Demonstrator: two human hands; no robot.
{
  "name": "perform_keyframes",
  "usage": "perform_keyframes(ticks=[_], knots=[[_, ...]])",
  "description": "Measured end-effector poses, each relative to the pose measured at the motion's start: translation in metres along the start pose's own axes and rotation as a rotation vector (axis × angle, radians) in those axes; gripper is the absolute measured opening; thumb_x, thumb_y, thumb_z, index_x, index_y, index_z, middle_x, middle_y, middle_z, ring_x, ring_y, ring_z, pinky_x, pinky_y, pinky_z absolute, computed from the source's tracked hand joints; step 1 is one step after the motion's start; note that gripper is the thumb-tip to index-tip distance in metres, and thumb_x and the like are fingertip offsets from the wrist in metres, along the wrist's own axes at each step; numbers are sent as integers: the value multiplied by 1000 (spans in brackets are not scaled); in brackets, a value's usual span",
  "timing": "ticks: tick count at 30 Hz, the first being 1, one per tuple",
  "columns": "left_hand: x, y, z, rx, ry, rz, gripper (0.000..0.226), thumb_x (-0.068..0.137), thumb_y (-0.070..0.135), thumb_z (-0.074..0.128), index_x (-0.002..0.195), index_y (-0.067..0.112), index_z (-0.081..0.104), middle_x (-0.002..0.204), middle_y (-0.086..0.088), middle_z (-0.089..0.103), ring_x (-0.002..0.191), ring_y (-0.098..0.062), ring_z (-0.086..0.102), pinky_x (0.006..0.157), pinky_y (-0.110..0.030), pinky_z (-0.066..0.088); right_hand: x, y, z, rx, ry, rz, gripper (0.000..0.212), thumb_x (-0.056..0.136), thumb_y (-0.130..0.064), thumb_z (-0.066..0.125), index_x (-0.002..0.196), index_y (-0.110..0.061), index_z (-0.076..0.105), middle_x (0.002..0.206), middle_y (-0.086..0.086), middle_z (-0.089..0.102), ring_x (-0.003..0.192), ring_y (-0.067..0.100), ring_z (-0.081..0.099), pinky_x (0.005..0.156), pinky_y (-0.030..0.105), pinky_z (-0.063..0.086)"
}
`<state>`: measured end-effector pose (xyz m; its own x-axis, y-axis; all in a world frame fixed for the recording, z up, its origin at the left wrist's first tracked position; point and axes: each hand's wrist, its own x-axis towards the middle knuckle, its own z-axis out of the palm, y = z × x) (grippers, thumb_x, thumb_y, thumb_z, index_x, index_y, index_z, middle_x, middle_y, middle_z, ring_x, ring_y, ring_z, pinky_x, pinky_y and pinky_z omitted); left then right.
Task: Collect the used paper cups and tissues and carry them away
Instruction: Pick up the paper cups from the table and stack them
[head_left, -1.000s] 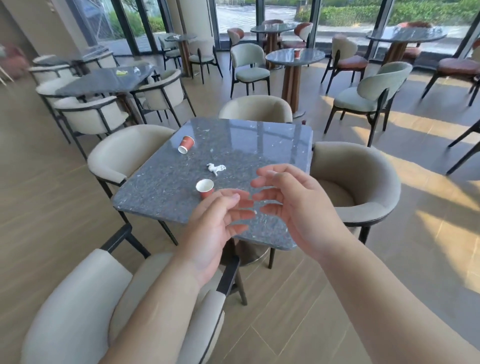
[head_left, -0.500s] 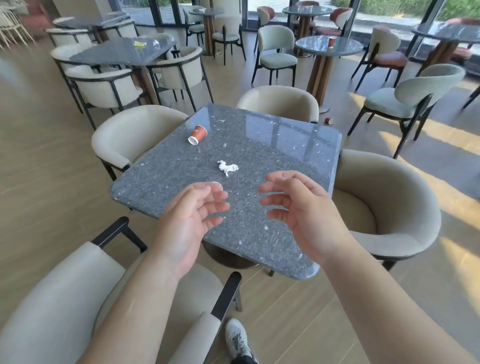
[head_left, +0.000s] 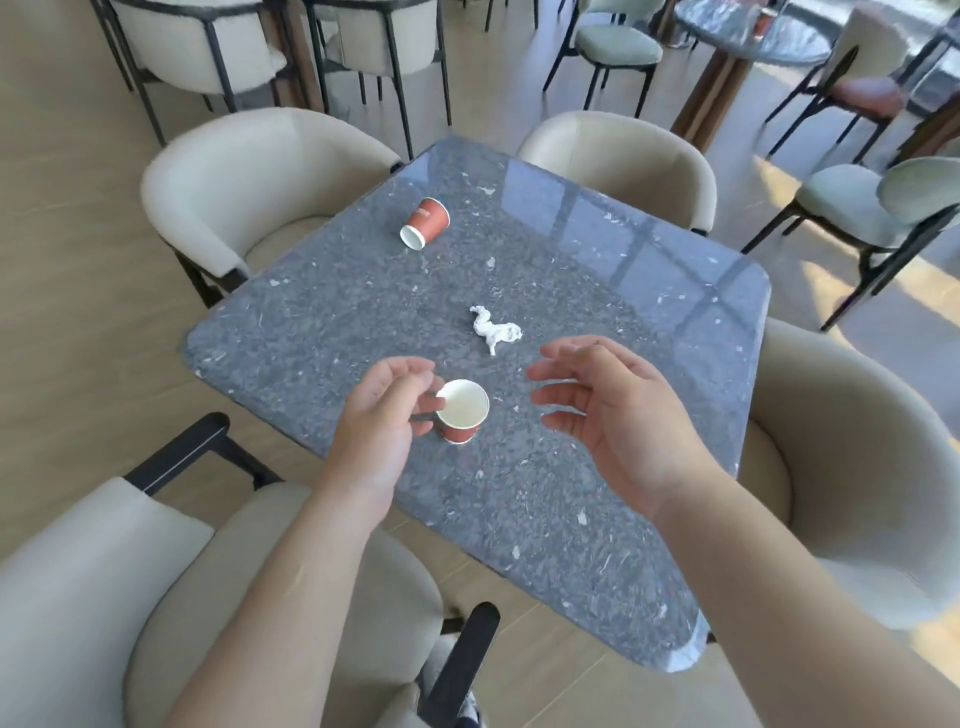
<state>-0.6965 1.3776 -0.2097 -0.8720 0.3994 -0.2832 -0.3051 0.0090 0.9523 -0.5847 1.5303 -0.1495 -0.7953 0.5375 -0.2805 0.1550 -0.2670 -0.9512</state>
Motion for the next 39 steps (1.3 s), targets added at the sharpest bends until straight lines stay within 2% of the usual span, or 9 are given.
perform_keyframes(ticks=[8, 11, 17, 21, 24, 28, 30, 34, 39], knots=[[41, -35, -5, 20, 42, -78, 10, 101, 18, 59, 104, 27, 60, 91, 10, 73, 84, -8, 70, 76, -29, 50, 51, 27, 14, -44, 6, 103, 8, 89, -19, 60, 89, -17, 68, 81, 0, 71, 70, 14, 66, 57, 22, 49], [53, -52, -4, 123, -18, -95, 26, 94, 25, 68, 113, 33, 53, 107, 6, 66, 95, -7, 66, 77, -26, 50, 70, 47, 9, -39, 15, 150, 9, 87, -20, 61, 87, -17, 70, 80, 0, 72, 69, 14, 66, 55, 22, 50], [73, -98, -8, 218, -77, -196, 52, 94, 17, 74, 134, 33, 44, 138, 5, 52, 121, -5, 54, 97, -28, 45, 114, 104, -8, -65, 79, 298, 11, 83, -23, 61, 81, -22, 71, 83, 0, 70, 71, 14, 64, 55, 26, 49], [86, -130, -4, 513, -138, -170, 80, 84, 20, 84, 143, 38, 33, 149, 13, 40, 132, -7, 46, 108, -30, 36, 146, 136, -16, -117, 143, 347, 12, 88, -25, 57, 89, -21, 68, 89, -1, 66, 75, 13, 63, 54, 22, 49], [94, -144, 7, 668, -148, -117, 102, 75, 25, 92, 154, 29, 27, 153, 10, 36, 138, -11, 40, 113, -32, 34, 160, 151, -17, -150, 123, 397, 14, 90, -27, 55, 93, -21, 67, 95, 0, 66, 82, 15, 62, 59, 26, 50], [102, -149, 26, 581, -20, 23, 86, 69, 11, 95, 134, 31, 41, 138, 4, 50, 129, -18, 51, 111, -40, 44, 169, 156, -16, -163, 35, 441, 18, 89, -28, 54, 97, -24, 69, 103, 0, 70, 96, 17, 66, 69, 31, 53], [106, -144, 34, 481, 23, 57, 79, 69, 5, 94, 122, 38, 44, 130, 6, 54, 120, -11, 58, 102, -33, 50, 174, 151, -16, -154, 11, 445, 18, 89, -28, 55, 96, -23, 70, 101, 1, 71, 94, 16, 68, 72, 33, 56], [115, -126, 46, 301, 50, 85, 74, 71, -7, 89, 118, 32, 48, 124, 7, 59, 105, 5, 62, 81, -19, 55, 185, 132, -17, -114, -35, 393, 19, 89, -26, 55, 96, -20, 71, 95, 2, 70, 87, 16, 68, 79, 38, 57], [143, -104, 51, 280, 72, 165, 74, 71, -3, 91, 119, 34, 48, 124, 11, 60, 105, 4, 62, 82, -12, 51, 211, 106, -13, -94, -98, 322, 22, 84, -32, 55, 97, -23, 71, 90, -5, 72, 84, 11, 70, 68, 29, 52]])
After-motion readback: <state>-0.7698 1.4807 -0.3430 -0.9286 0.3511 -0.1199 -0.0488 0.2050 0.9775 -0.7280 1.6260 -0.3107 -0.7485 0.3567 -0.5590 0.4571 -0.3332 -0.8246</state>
